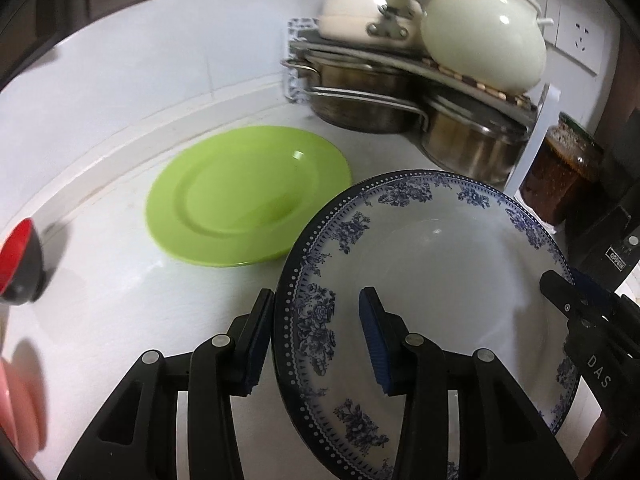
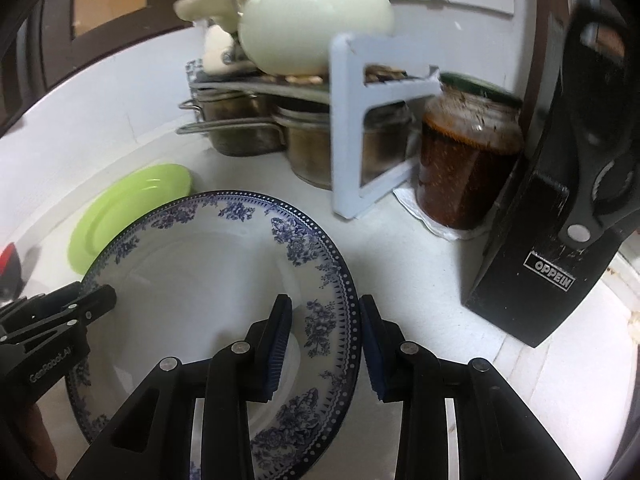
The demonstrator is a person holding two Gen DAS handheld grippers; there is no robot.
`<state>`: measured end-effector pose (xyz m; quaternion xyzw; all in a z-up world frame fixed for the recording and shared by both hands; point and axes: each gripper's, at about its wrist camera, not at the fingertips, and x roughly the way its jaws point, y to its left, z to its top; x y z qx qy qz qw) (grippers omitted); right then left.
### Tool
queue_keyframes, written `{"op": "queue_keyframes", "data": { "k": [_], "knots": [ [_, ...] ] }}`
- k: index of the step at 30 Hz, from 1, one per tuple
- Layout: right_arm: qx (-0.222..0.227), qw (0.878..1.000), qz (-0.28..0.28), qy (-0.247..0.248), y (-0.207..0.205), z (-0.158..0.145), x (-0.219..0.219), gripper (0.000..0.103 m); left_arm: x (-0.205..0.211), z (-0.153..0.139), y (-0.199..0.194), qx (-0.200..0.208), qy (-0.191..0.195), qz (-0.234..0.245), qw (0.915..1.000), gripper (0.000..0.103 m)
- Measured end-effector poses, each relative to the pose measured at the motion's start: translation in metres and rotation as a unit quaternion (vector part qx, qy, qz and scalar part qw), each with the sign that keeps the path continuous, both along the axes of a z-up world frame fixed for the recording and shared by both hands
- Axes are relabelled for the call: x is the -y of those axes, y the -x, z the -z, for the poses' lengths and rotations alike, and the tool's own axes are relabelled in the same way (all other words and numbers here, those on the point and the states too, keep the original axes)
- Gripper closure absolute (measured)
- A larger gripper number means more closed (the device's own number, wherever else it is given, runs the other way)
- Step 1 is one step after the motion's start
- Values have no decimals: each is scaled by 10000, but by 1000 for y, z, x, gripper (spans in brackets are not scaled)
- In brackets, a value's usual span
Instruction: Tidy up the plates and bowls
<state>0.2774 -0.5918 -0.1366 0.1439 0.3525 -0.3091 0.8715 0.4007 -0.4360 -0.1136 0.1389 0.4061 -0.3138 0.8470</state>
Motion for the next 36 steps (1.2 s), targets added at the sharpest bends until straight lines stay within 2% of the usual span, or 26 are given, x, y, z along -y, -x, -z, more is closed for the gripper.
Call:
{"op": "queue_keyframes", "data": {
  "k": [20,36],
  "knots": [
    [299,9961,-810,197,-8,-47,-98,67,-116,-50,12,230,234,-904,9954,61],
    [464,9861,-1585,153,-21,-70,-189,67,-228,-74,23,384,262,-1745,9836,61]
  ]
}}
